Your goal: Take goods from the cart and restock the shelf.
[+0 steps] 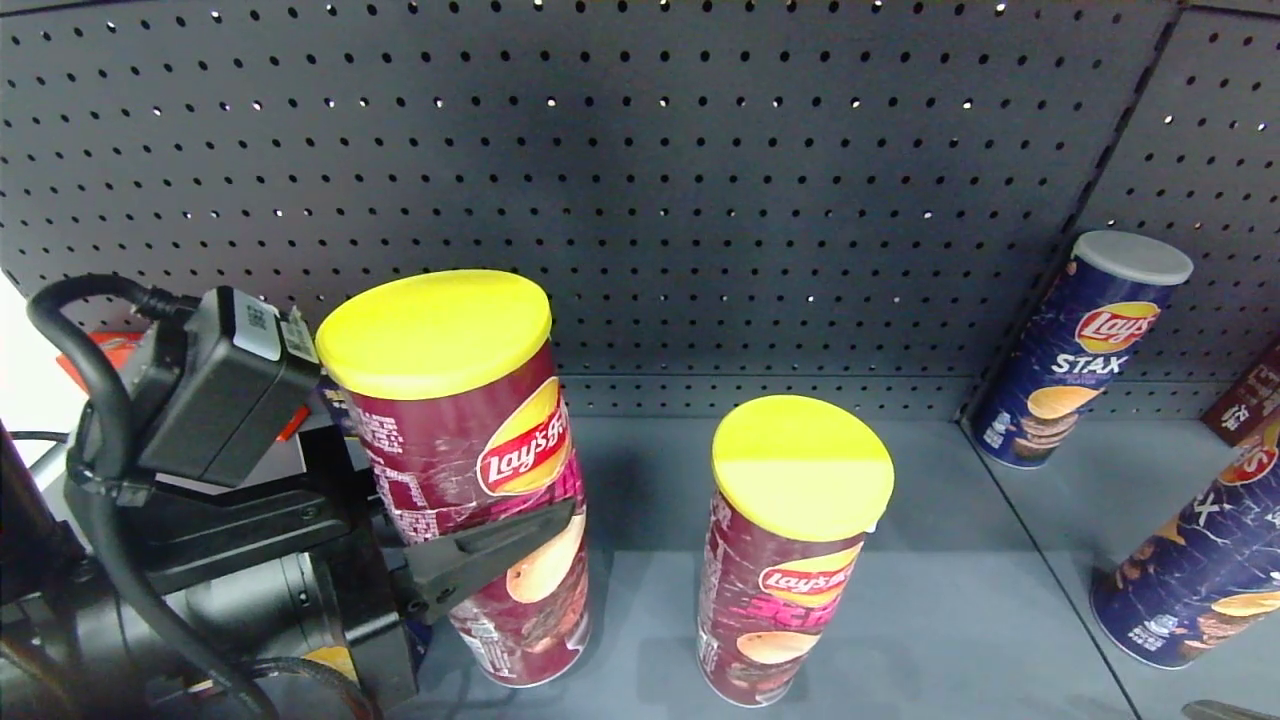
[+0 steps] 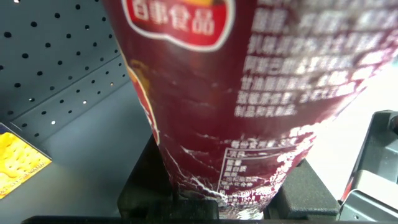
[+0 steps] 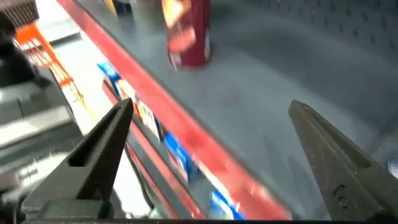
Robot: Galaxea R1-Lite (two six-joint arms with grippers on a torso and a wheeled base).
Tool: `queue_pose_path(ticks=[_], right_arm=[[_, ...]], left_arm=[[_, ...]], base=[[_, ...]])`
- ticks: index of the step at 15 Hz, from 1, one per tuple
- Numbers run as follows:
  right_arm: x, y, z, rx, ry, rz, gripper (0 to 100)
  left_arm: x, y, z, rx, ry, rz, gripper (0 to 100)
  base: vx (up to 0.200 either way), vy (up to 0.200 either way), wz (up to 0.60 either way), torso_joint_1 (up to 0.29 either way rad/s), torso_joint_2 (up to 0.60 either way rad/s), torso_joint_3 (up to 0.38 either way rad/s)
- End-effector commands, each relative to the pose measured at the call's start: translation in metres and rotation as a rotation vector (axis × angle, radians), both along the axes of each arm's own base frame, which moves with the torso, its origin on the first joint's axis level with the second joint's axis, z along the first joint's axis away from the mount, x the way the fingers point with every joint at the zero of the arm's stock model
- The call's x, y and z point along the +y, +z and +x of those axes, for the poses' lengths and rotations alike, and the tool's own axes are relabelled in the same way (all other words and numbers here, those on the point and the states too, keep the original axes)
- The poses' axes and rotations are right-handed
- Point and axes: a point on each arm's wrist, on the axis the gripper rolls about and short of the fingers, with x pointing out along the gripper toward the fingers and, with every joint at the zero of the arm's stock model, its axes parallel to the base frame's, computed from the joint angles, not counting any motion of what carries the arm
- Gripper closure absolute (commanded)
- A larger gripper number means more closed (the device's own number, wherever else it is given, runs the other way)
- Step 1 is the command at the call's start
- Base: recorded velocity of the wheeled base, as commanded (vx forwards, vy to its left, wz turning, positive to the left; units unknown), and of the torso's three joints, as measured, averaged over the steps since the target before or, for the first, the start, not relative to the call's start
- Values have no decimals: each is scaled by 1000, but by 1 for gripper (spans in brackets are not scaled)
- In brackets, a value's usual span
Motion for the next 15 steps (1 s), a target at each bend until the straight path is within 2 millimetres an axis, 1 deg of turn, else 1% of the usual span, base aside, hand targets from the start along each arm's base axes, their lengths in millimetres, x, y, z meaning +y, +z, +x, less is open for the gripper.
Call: queue_pose_path(ticks=[1, 3, 5, 7, 9, 12, 13, 15], right_arm=[[-25, -20, -24, -50, -70, 48, 0], [-37, -41, -41, -52, -147, 50, 0], [-37, -40, -44, -31, -219, 42, 0], [-36, -40, -44, -29, -255, 45, 0], [-36, -40, -44, -25, -233, 48, 0], [-37, -40, -44, -25, -246, 49, 0], [-37, -40, -43, -30, -268, 49, 0], [-37, -40, -43, -35, -304, 52, 0]], left_arm=[[0, 0, 0, 1, -2, 0, 100], [0, 1, 0, -5, -2, -1, 100], [0, 0, -1, -7, -4, 1, 100], [0, -2, -1, -2, -3, 5, 100], [1, -5, -1, 7, -1, 14, 100], [2, -11, -2, 22, 0, 26, 100], [4, -15, -3, 33, 6, 35, 100], [7, -16, -6, 32, 8, 32, 100]], base=[[0, 0, 0, 0, 0, 0], [0, 0, 0, 0, 0, 0], [0, 0, 0, 0, 0, 0], [0, 0, 0, 0, 0, 0], [0, 0, 0, 0, 0, 0], [0, 0, 0, 0, 0, 0], [0, 0, 0, 0, 0, 0], [0, 0, 0, 0, 0, 0]])
